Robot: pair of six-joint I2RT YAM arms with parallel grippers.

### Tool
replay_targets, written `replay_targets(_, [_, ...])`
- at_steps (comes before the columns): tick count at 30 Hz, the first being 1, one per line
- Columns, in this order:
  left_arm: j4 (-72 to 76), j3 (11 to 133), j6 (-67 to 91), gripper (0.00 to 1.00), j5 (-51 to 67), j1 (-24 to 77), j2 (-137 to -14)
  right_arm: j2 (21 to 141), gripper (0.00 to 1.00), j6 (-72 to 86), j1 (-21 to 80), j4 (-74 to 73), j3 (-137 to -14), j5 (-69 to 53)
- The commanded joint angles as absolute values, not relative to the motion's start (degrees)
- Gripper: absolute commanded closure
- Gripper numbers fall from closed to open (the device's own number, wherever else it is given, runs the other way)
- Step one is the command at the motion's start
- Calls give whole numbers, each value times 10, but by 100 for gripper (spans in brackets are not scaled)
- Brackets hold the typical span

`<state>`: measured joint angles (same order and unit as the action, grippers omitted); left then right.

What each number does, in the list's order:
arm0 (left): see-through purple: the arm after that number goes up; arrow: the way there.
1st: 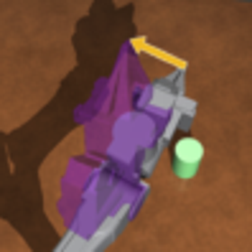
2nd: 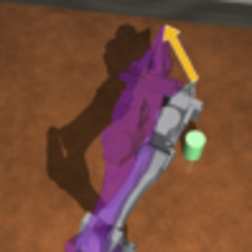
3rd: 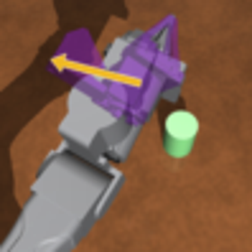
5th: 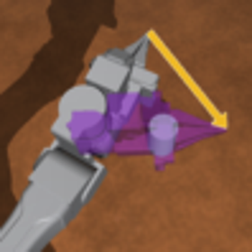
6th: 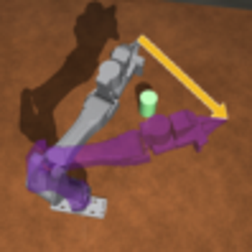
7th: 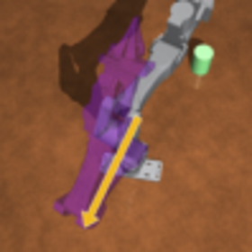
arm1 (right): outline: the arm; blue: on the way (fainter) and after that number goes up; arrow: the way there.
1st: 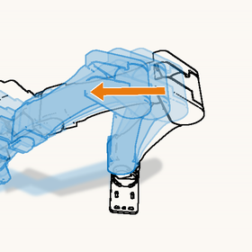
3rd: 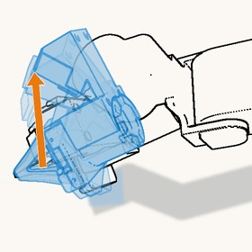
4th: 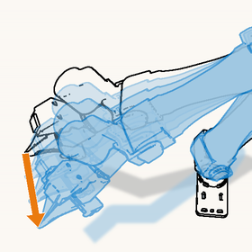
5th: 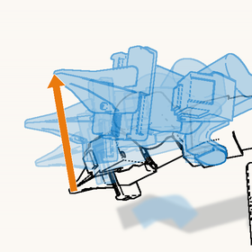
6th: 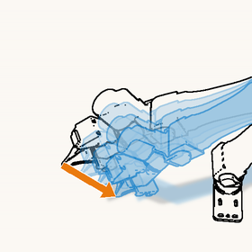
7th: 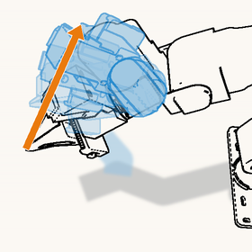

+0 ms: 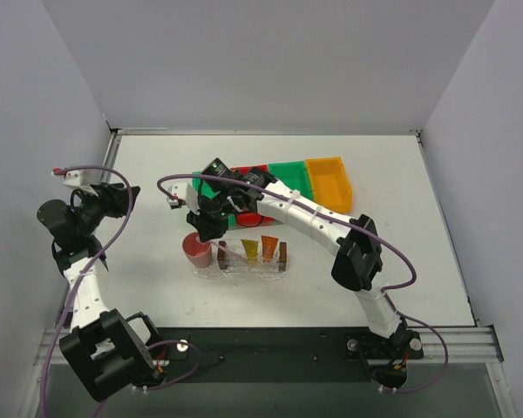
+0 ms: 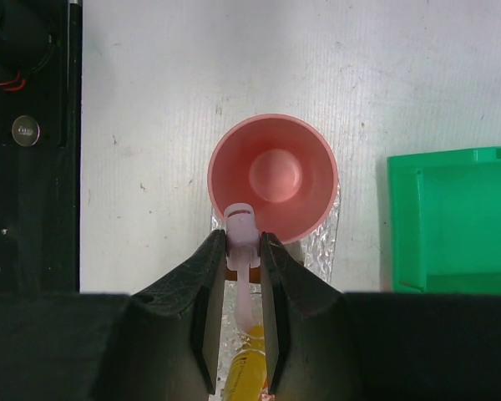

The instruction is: Prepare toiletry sets of a toothbrush and toothpaste on the tray

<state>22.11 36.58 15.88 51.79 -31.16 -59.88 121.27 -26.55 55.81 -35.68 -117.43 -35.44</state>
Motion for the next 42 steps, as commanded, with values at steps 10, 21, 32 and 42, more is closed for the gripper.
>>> replay_targets(10, [250,389,158,34,527,-308,-608,1208,100,-276,555,-359,-1210,-388])
replay_targets(21, [253,390,157,34,527,-307,-614,1204,100,-287,547,-359,-1199,-404])
replay_targets(32, [251,395,158,34,525,-303,-618,1198,100,-305,541,-361,-1180,-419])
replay_targets(42, [250,398,159,34,522,-303,-622,1201,100,-320,542,-367,-1172,-429])
